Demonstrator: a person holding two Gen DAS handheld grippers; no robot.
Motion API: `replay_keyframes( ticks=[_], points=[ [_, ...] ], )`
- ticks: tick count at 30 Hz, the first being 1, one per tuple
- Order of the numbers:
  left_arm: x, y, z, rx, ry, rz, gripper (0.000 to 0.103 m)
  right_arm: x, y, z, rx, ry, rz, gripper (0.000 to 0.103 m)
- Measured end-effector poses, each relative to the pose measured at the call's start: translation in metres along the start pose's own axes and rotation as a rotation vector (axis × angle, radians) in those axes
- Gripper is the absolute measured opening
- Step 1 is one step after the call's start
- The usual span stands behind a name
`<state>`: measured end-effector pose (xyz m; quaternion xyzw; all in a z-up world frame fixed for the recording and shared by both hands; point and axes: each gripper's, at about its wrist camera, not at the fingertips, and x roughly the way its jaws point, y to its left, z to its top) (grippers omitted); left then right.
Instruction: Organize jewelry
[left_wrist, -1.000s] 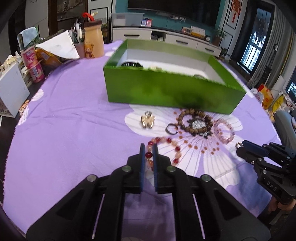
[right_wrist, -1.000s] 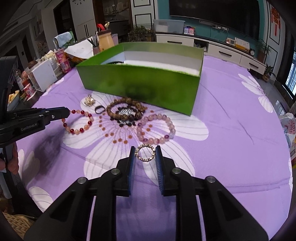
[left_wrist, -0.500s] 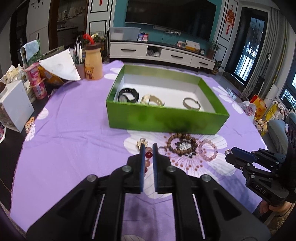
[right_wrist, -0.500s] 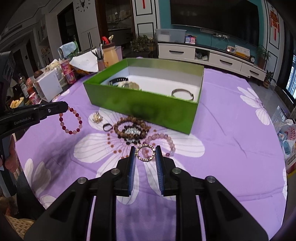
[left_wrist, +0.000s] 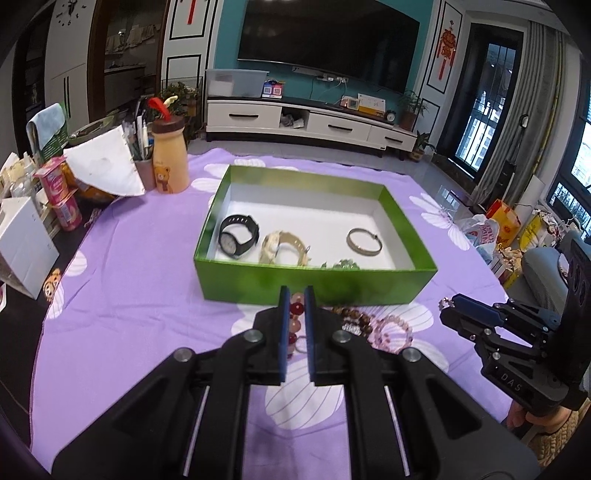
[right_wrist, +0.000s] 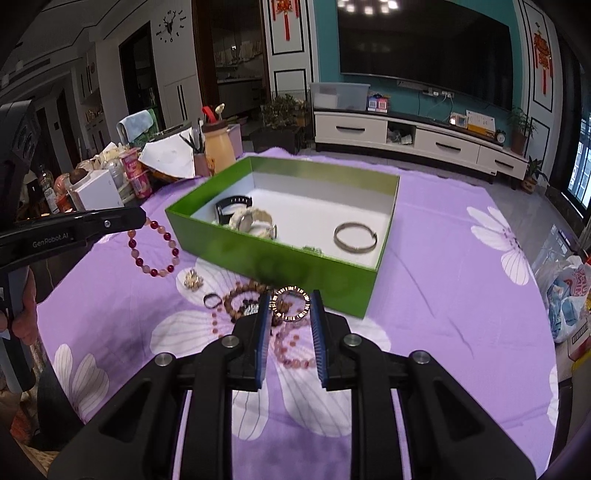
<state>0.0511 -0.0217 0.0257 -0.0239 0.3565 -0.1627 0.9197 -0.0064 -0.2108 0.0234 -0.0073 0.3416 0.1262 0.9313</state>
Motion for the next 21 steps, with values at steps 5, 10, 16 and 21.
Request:
replay_keyframes(
  ticks=[5,10,16,21],
  points=[
    [0.007,-0.006,0.009,0.011,-0.005,-0.004,0.007,0.002,-0.002,0.01,-0.01,-0.018,-0.002,0.021],
    [0.019,-0.014,0.02,0.019,-0.004,-0.014,0.007,0.007,-0.004,0.018,-0.021,-0.028,-0.007,0.021],
    [0.034,-0.02,0.035,0.032,-0.009,-0.018,0.007,0.017,-0.007,0.027,-0.023,-0.034,-0.01,0.021],
    [0.046,-0.024,0.052,0.049,-0.017,-0.018,0.007,0.026,-0.012,0.039,-0.021,-0.044,-0.013,0.021]
  ],
)
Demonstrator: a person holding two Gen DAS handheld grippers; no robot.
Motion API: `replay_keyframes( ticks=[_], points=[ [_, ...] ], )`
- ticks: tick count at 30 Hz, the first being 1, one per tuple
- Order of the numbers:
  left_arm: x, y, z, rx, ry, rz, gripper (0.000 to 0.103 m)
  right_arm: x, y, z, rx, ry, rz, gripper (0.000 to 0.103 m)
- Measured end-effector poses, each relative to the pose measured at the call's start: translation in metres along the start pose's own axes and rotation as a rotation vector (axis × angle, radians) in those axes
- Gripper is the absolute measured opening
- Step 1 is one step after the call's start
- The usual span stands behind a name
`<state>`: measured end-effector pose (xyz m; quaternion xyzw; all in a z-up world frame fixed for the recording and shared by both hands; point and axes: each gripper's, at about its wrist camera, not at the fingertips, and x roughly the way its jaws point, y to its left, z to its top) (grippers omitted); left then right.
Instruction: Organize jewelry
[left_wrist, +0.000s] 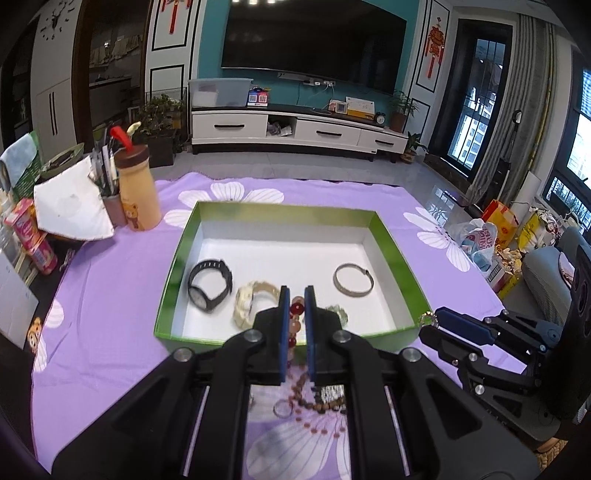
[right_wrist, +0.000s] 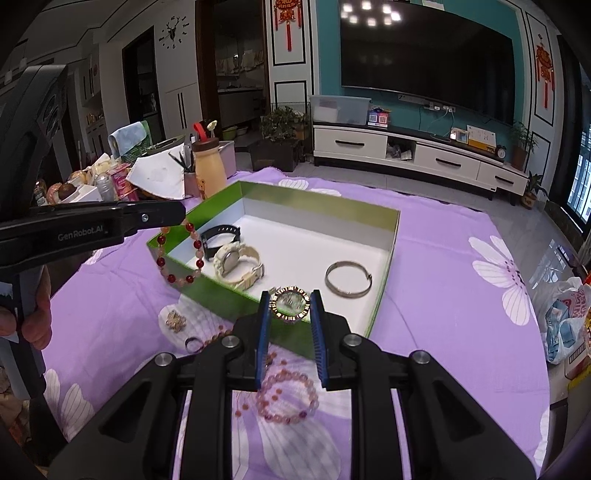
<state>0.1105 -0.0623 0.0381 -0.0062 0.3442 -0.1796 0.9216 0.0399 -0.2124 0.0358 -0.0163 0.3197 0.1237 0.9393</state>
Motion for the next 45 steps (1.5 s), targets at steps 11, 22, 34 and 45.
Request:
replay_keyframes(
  ticks=[11,22,34,45],
  points=[
    [0.033,-0.001,0.046,0.008,-0.009,-0.025,0.007,0.025,-0.017,0.03,0.037,-0.013,0.012,0.021],
    [0.093,0.004,0.066,-0.037,0.082,-0.031,0.007,0.072,-0.035,0.041,0.115,0.071,0.065,0.021],
    [0.148,0.019,0.052,-0.075,0.205,0.018,0.007,0.113,-0.038,0.045,0.154,0.169,0.064,0.021],
    [0.134,0.029,0.048,-0.112,0.184,0.016,0.05,0.103,-0.055,0.042,0.251,0.127,0.086,0.032]
  ],
)
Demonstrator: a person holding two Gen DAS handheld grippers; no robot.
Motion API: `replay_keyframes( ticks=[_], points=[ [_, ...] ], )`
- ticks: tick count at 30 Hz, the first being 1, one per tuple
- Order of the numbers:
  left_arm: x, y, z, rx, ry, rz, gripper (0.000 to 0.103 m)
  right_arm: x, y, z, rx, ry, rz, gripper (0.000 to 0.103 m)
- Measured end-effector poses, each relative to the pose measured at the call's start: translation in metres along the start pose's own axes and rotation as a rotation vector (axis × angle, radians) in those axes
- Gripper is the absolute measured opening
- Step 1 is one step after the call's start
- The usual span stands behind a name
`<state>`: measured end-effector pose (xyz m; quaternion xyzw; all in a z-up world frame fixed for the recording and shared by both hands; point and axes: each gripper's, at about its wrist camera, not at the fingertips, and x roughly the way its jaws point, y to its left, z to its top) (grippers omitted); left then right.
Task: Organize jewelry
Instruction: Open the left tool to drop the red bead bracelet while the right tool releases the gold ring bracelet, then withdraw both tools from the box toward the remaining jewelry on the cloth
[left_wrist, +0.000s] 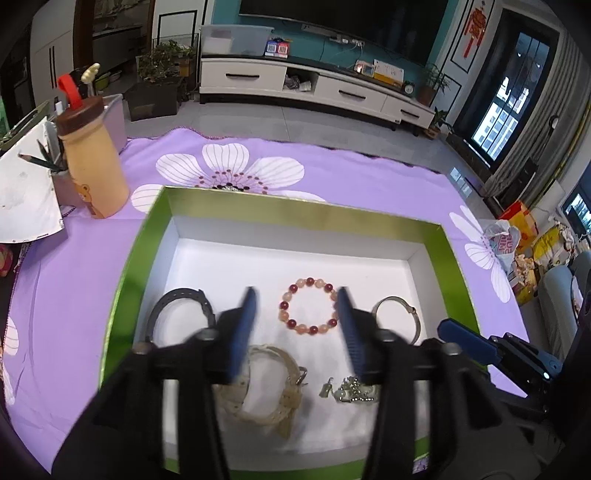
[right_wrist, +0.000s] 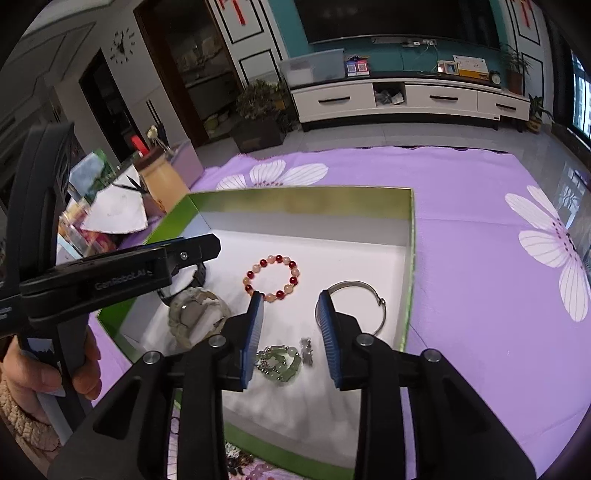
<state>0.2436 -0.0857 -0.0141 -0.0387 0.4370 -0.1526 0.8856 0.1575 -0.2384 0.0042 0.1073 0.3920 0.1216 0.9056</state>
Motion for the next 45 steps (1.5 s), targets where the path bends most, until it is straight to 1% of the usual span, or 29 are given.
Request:
replay_keyframes(
  ticks=[1,3,5,7,10,14,19,23,28,34,38,43,45],
  points=[
    [-0.004,0.0,-0.001,0.001,-0.007,0.002,0.051,-0.004,-0.001,-0.001,0.002,-0.008,0.0,0.034],
    [-0.013,0.002,-0.004,-0.003,-0.02,0.007,0.056,-0.012,-0.003,-0.004,0.005,-0.024,-0.001,0.035],
    [-0.022,0.006,-0.007,-0.014,-0.031,0.006,0.065,-0.021,-0.003,-0.007,0.007,-0.036,0.002,0.035],
    [-0.031,0.011,-0.012,-0.044,-0.039,0.008,0.07,-0.03,-0.004,-0.011,0.006,-0.051,0.001,0.035],
    [-0.045,0.019,-0.023,-0.093,-0.044,-0.004,0.071,-0.045,-0.006,-0.02,0.024,-0.082,-0.001,0.037],
    [-0.064,0.025,-0.038,-0.106,-0.056,-0.004,0.077,-0.065,-0.007,-0.03,0.032,-0.103,0.002,0.037],
    [-0.093,0.038,-0.063,-0.099,-0.087,0.051,0.078,-0.087,-0.006,-0.042,0.019,-0.109,-0.004,0.037],
    [-0.109,0.051,-0.084,-0.122,-0.093,0.086,0.082,-0.098,-0.005,-0.058,0.034,-0.103,-0.002,0.037],
    [-0.113,0.063,-0.116,-0.134,-0.06,0.133,0.082,-0.096,0.002,-0.083,0.033,-0.047,0.01,0.037],
    [-0.103,0.072,-0.153,-0.182,0.024,0.105,0.082,-0.084,0.022,-0.114,0.001,0.055,0.1,0.037],
    [-0.102,0.074,-0.171,-0.194,0.041,0.09,0.082,-0.069,0.049,-0.136,-0.083,0.147,0.177,0.037],
    [-0.101,0.068,-0.183,-0.149,0.033,0.095,0.082,-0.049,0.083,-0.149,-0.19,0.208,0.217,0.037],
    [-0.1,0.066,-0.184,-0.126,0.031,0.094,0.079,-0.042,0.091,-0.151,-0.219,0.223,0.214,0.037]
  ],
)
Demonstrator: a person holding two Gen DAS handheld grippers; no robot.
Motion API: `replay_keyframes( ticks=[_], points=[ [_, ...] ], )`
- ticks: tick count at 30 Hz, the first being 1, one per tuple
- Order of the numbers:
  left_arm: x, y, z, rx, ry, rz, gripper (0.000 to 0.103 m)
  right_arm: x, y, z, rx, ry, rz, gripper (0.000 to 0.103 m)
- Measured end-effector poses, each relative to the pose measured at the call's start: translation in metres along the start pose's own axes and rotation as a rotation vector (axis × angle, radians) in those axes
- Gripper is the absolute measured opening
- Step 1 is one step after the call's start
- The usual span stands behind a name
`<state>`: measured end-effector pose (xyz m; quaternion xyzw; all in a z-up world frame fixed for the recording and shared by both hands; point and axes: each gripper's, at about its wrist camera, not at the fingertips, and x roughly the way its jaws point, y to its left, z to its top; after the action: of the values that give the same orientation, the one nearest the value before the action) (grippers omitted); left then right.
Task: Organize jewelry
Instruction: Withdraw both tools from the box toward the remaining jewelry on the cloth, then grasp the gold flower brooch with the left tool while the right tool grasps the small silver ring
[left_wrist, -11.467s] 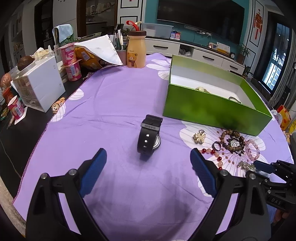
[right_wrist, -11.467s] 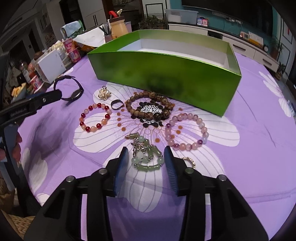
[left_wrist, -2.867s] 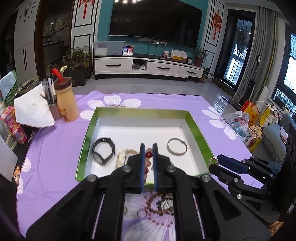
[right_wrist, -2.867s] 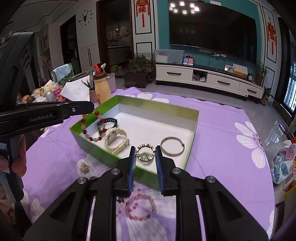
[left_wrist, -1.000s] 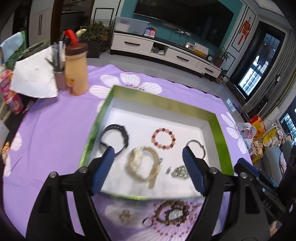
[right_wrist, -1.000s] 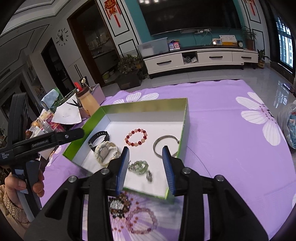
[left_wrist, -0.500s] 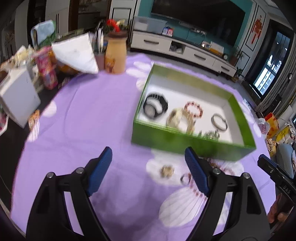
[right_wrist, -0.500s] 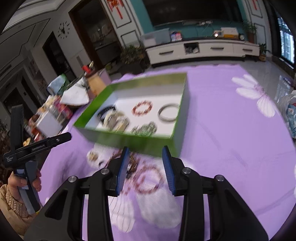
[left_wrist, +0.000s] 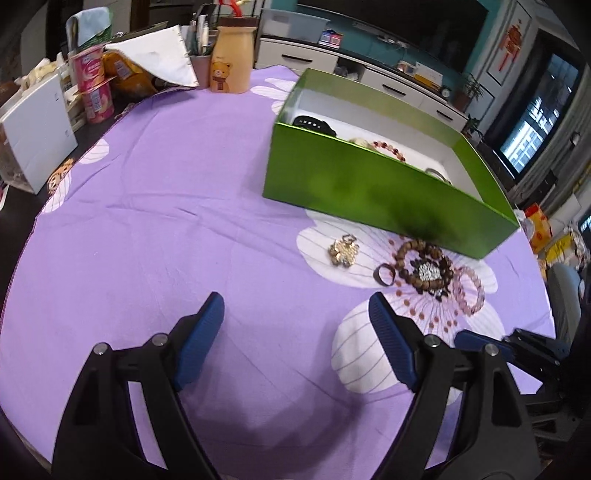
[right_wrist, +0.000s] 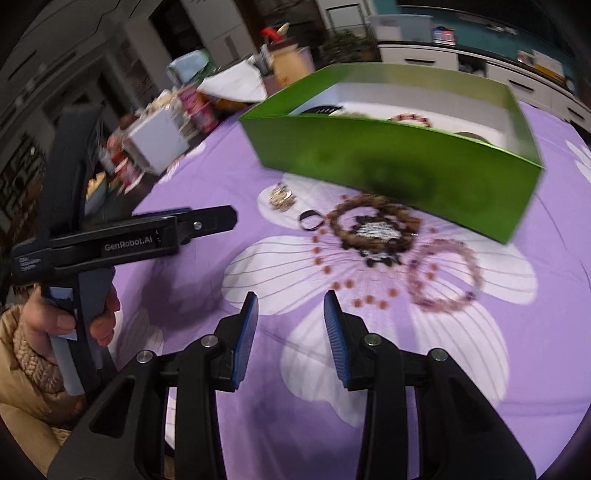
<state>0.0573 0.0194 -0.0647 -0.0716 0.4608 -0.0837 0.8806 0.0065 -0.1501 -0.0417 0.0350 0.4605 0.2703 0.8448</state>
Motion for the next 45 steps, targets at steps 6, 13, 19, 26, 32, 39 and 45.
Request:
replay_keyframes(
  ticks=[6,13,19,26,32,39,45],
  points=[
    [0.001,0.007,0.0,0.007,-0.011,-0.016,0.074,0.025,0.003,0.014,-0.039,0.026,-0.056,0.037],
    [0.009,0.013,0.001,-0.002,-0.002,-0.029,0.071,0.044,0.005,0.036,-0.098,0.011,-0.099,0.037],
    [0.015,0.014,0.004,0.0,0.005,-0.045,0.071,0.059,0.003,0.053,-0.127,0.011,-0.121,0.038],
    [0.022,0.007,0.013,0.031,0.003,-0.068,0.067,0.06,0.002,0.053,-0.172,-0.001,-0.173,0.021],
    [0.033,-0.008,0.019,0.07,0.02,-0.088,0.058,0.028,-0.016,0.044,-0.08,-0.065,-0.083,0.021],
    [0.047,-0.028,0.028,0.122,0.019,-0.078,0.043,-0.009,-0.038,0.045,-0.003,-0.172,-0.067,0.021],
    [0.052,-0.037,0.029,0.169,0.002,-0.042,0.025,-0.016,-0.045,0.046,0.02,-0.191,-0.071,0.021]
  ],
)
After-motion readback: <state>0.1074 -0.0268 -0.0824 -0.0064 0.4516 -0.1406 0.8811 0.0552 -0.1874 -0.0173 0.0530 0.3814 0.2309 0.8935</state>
